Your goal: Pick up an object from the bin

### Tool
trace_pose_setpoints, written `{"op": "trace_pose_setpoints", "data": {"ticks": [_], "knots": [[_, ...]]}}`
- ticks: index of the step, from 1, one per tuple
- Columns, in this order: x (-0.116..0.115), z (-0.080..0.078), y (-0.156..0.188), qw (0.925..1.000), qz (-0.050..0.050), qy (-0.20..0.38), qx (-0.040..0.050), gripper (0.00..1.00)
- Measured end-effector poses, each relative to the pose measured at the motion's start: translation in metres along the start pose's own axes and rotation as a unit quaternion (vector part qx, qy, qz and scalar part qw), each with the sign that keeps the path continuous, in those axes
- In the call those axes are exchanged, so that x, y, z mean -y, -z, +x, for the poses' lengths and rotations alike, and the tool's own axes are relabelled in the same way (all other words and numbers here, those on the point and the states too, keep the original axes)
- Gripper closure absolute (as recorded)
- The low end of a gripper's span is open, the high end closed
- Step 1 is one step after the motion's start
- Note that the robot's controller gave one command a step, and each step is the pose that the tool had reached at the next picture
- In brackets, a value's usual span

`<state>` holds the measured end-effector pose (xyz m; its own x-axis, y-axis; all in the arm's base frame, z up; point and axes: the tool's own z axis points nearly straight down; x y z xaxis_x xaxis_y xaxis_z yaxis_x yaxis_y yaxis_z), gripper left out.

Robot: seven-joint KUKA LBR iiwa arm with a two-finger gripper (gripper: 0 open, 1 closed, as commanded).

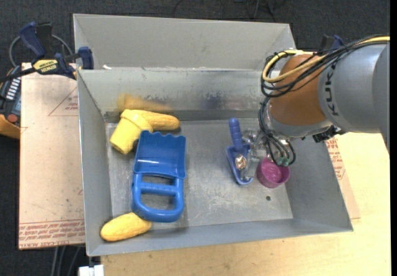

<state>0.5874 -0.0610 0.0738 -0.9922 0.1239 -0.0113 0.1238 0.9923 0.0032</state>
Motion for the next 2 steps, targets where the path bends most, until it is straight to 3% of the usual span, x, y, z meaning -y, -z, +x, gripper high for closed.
{"op": "trace_pose_setpoints", "data": {"ticks": [2], "knots": [[-0.0001,0.0,0.0,1.0,0.0,0.0,0.0,1.0]]}}
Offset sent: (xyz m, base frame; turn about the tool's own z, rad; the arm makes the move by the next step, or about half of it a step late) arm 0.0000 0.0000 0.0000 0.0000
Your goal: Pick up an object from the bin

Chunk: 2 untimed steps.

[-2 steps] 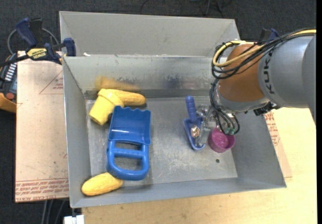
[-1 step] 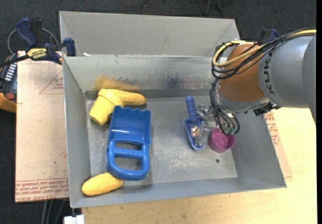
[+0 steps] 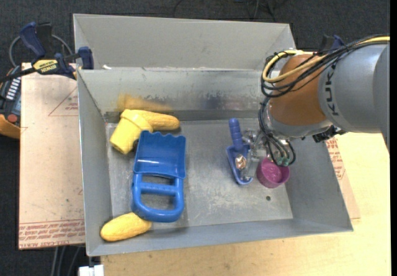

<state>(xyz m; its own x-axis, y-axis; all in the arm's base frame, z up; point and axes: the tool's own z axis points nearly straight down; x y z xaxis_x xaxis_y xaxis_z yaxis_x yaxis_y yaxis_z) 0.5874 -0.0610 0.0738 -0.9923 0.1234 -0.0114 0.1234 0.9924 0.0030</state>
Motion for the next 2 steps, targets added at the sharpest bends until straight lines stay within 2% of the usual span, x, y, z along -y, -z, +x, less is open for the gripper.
{"op": "trace_pose_setpoints", "data": {"ticks": [2], "knots": [[0.0,0.0,0.0,1.0,0.0,0.0,0.0,1.0]]}}
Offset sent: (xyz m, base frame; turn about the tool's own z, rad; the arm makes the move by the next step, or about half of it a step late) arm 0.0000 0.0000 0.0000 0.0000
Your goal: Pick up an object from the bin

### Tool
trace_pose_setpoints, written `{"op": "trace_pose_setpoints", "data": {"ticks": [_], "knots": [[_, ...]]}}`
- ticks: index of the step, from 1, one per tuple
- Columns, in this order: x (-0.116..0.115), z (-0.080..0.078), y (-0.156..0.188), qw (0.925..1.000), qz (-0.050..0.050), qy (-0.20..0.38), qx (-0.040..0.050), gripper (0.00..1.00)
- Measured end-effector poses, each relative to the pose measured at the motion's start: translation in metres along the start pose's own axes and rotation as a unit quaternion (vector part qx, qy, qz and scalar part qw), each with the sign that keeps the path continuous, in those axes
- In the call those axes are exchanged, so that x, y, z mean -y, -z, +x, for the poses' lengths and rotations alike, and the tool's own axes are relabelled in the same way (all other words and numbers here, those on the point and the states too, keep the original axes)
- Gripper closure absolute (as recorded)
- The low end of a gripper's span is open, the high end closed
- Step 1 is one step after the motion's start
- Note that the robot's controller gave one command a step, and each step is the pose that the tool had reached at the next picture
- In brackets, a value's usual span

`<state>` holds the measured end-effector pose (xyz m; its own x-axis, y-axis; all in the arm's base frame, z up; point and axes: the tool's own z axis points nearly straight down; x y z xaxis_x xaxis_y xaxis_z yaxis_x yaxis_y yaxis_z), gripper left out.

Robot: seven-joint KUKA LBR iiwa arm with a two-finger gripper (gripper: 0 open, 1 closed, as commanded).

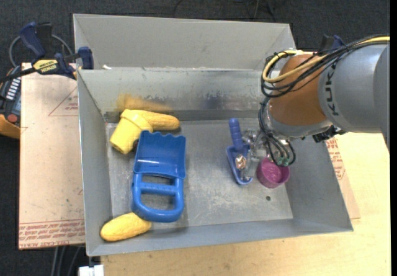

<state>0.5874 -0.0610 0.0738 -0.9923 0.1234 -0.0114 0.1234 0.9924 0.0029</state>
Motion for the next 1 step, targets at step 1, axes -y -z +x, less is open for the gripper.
{"op": "trace_pose_setpoints", "data": {"ticks": [1], "knots": [[0.0,0.0,0.0,1.0,0.0,0.0,0.0,1.0]]}}
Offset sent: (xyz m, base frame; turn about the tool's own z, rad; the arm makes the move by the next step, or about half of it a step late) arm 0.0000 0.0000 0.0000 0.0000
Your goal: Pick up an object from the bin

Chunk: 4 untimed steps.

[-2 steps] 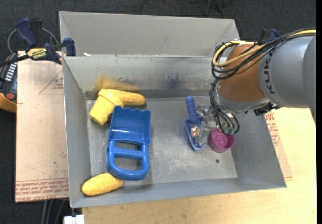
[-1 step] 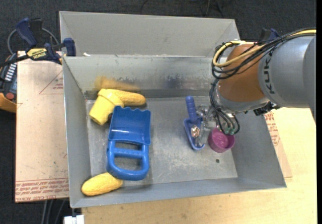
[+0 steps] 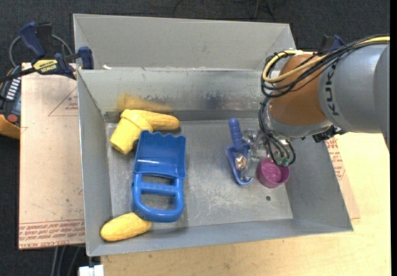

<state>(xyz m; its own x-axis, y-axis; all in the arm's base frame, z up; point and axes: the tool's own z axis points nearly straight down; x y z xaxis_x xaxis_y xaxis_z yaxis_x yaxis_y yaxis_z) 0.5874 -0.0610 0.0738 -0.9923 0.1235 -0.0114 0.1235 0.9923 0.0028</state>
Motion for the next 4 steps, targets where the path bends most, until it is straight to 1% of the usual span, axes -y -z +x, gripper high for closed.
{"op": "trace_pose_setpoints", "data": {"ticks": [4], "knots": [[0.0,0.0,0.0,1.0,0.0,0.0,0.0,1.0]]}}
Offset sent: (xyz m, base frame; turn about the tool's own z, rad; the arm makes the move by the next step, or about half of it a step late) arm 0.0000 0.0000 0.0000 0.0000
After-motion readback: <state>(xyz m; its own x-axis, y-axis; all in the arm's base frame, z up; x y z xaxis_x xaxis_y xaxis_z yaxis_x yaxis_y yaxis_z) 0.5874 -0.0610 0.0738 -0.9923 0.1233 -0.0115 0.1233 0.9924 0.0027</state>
